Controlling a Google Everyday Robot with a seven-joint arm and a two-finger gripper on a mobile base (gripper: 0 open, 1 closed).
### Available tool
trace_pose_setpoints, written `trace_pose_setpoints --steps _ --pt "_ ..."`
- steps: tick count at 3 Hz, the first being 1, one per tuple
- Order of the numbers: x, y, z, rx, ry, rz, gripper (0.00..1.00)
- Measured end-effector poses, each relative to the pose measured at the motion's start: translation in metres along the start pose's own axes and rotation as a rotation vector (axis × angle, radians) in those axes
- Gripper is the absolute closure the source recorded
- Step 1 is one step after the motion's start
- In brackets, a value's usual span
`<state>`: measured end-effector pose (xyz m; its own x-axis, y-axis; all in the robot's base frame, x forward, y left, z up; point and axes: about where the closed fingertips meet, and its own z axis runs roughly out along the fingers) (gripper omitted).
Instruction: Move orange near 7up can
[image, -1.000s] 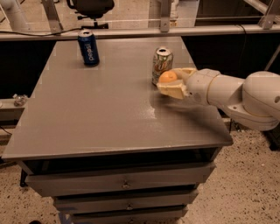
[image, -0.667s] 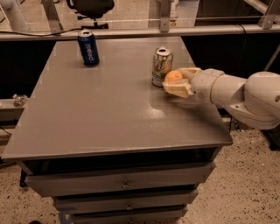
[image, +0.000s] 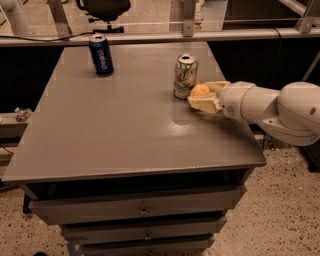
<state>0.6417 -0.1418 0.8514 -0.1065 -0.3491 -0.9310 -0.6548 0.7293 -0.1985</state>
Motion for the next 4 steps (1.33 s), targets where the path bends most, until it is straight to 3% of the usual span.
trace_pose_setpoints --steps 2,3,4 --pt "0.0076 0.0082 0.0137 -0.053 0.017 0.043 0.14" --pt "0.0064 0.0102 0.0158 -0.067 0.018 0.050 0.00" --pt "0.0035 0.0128 0.0155 -0.080 0.012 0.054 0.00"
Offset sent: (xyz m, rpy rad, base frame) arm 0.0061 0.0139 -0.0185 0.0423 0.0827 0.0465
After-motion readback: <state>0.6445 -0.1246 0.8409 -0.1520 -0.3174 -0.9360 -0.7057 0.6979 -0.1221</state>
